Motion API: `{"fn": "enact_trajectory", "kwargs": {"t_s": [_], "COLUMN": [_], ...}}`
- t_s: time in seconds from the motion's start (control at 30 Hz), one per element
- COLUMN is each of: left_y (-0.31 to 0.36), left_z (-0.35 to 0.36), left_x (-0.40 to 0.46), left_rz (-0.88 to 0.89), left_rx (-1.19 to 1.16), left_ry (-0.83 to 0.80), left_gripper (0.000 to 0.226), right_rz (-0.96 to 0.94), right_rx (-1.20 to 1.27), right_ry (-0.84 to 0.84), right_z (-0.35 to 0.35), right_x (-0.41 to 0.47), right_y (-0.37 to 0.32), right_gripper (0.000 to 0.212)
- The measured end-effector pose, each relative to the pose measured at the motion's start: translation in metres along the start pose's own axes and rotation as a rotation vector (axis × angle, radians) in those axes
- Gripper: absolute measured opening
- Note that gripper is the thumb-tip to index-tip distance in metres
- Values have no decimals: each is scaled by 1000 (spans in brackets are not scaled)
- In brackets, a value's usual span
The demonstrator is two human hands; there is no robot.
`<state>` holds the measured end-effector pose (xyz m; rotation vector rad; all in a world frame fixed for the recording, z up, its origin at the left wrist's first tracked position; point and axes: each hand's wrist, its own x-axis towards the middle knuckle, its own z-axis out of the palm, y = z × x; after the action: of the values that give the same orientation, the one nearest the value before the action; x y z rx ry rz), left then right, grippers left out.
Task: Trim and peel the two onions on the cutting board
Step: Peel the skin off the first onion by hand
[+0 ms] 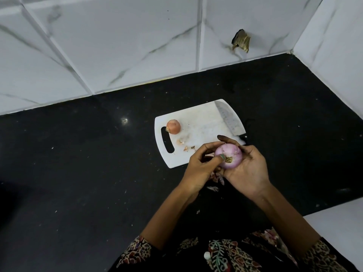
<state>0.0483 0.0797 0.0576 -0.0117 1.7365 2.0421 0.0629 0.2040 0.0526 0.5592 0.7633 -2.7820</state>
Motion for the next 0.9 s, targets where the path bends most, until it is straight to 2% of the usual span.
{"fn": "enact_trajectory", "kwargs": {"t_s": [0.1, 0.2, 0.27, 0.4, 0.7, 0.8, 0.9], "left_y": [-2, -1, -1, -5, -8, -13, -16], "left_z": [-2, 0, 2, 5, 4, 0, -4], "left_x": [-3, -3, -2, 1, -1, 0, 1], "left_rz": [24, -10, 1, 13, 52, 69, 72], "left_rx": [1, -102, -131, -108, -142, -69, 5], "left_ry": [-47, -77, -28, 65, -88, -110, -165], "left_gripper": [34, 26, 17, 8, 26, 31, 33], "right_rz": [-1, -4, -4, -5, 10, 19, 25], "right_rx": [31, 42, 27, 31, 21, 37, 72], "right_ry": [-2, -30, -28, 23, 147, 226, 243], "right_z": [0, 0, 1, 3, 8, 6, 2], "right_x": [0, 0, 0, -2, -2, 0, 0], "right_y": [-2, -1, 2, 7, 9, 9, 10], "right_gripper": [55, 64, 65, 47, 53, 62, 62]}}
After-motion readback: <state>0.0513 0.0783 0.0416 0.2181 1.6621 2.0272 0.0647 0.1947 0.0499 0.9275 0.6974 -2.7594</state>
